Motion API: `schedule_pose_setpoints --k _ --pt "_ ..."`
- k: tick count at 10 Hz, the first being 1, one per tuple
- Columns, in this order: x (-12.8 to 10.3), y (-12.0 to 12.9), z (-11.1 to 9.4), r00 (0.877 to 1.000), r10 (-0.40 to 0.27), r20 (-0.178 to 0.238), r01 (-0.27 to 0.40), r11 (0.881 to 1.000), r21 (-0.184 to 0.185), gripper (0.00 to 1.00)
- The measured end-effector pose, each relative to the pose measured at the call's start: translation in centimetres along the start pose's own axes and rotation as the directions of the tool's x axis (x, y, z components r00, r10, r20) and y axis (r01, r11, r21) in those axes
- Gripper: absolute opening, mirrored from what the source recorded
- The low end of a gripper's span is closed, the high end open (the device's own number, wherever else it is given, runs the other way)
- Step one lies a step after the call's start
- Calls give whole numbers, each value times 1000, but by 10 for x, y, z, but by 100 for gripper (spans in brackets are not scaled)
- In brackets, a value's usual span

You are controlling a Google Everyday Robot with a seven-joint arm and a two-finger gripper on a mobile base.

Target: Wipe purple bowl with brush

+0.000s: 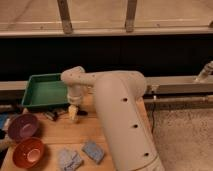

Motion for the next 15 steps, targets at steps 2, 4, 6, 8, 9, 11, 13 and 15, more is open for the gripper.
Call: schedule_pose_setpoints --k 2,4,6,8,9,11,13,15 --pt "0 -2 -1 1000 3 3 -3 1000 4 32" --pt "0 0 0 1000 0 -3 0 1000 0 12" --pt "4 7 -10 1000 1 -17 -1 1000 14 0" --pt "15 16 -35 1000 8 -2 -8 999 39 0" --pt "22 25 -57 1000 8 17 -9 998 60 0" --pt "35 39 -90 999 9 42 -13 996 93 0" --pt "56 53 -123 997 17 72 -27 991 134 0" --pt "71 60 -162 993 21 120 -44 981 191 0"
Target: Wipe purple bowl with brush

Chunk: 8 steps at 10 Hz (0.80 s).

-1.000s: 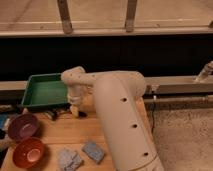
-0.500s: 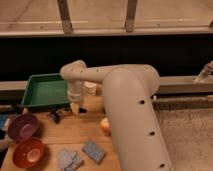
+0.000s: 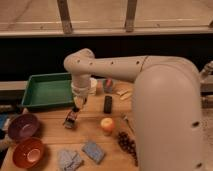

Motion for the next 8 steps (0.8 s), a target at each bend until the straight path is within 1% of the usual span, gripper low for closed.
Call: schedule_pose_setpoints --k 2,4,5,8 --pt "1 -3 -36 999 -2 36 0 998 59 0" --pt "-2 -9 -60 998 -14 58 8 994 110 0" --pt "-5 -12 -64 998 -23 65 15 992 125 0" --pt "-19 -19 -80 992 -63 106 46 986 158 0"
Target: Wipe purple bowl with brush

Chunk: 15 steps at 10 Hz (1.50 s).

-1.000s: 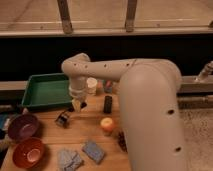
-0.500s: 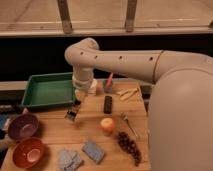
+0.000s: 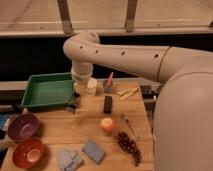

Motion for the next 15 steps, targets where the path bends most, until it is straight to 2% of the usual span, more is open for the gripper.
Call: schedule_pose_setpoints --k 4,6,8,9,10,13,15 --pt "-57 5 -27 992 -122 35 120 992 46 0" --pt "-99 20 -35 972 -227 59 223 973 59 0" --pt "-124 29 -38 951 -300 79 295 953 67 0" --pt "-131 33 -36 943 -323 84 318 946 61 0" --pt "-131 33 -33 942 -325 86 322 945 52 0" --pt "-109 35 -2 954 -287 89 290 957 -14 0" --pt "-98 33 5 961 -263 86 267 963 -39 0"
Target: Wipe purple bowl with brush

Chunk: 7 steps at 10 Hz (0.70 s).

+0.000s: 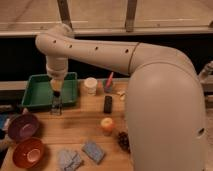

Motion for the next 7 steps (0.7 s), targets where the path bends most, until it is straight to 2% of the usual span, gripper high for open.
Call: schedule_pose_setpoints --k 7 --pt "5 1 0 1000 16 -11 -16 1000 -7 0"
